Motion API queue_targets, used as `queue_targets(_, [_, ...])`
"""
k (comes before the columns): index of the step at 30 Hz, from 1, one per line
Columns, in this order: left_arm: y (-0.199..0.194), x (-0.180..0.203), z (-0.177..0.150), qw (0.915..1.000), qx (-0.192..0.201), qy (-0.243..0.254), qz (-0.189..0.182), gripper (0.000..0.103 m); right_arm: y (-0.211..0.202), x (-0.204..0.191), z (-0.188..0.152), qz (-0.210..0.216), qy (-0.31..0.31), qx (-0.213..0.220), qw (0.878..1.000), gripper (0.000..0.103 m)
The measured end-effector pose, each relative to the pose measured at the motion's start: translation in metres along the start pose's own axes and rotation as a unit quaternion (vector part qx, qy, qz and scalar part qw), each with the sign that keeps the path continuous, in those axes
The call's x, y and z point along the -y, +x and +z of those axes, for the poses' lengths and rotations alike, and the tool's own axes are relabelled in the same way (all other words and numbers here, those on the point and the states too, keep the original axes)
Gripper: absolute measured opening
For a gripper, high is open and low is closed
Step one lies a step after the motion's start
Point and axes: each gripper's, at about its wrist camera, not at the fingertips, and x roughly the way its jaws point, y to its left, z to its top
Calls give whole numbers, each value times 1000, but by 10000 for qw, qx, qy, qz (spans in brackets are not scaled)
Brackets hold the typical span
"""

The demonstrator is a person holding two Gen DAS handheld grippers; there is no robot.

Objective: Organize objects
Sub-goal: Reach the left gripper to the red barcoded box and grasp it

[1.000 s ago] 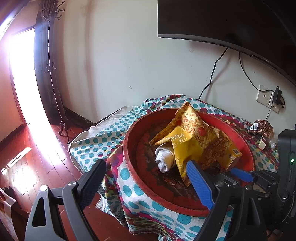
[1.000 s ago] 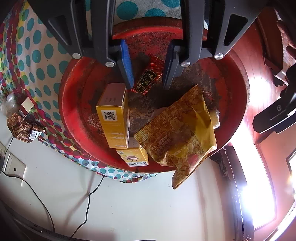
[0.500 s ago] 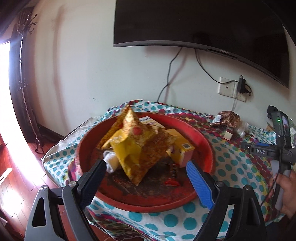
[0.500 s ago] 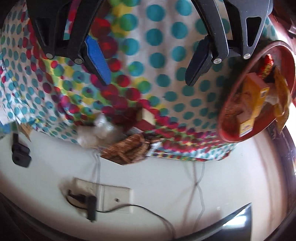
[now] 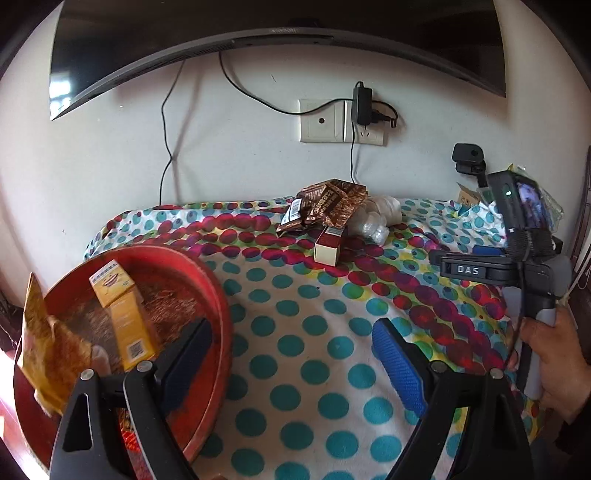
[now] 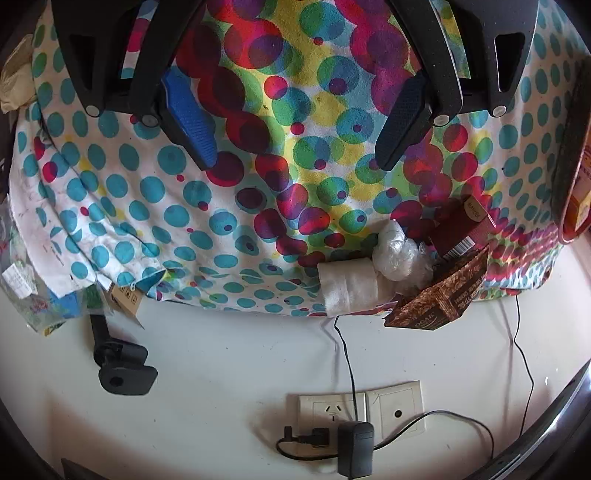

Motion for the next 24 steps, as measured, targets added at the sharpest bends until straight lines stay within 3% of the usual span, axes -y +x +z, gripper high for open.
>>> queue_targets(13, [107, 41, 50, 9986, -440, 208, 205, 91, 8, 29, -5, 507, 854, -223, 9948, 89])
queue_targets(24, [171, 41, 67, 9949, -972, -177, 220, 90, 5, 40, -7, 657, 1107, -104, 9916, 90])
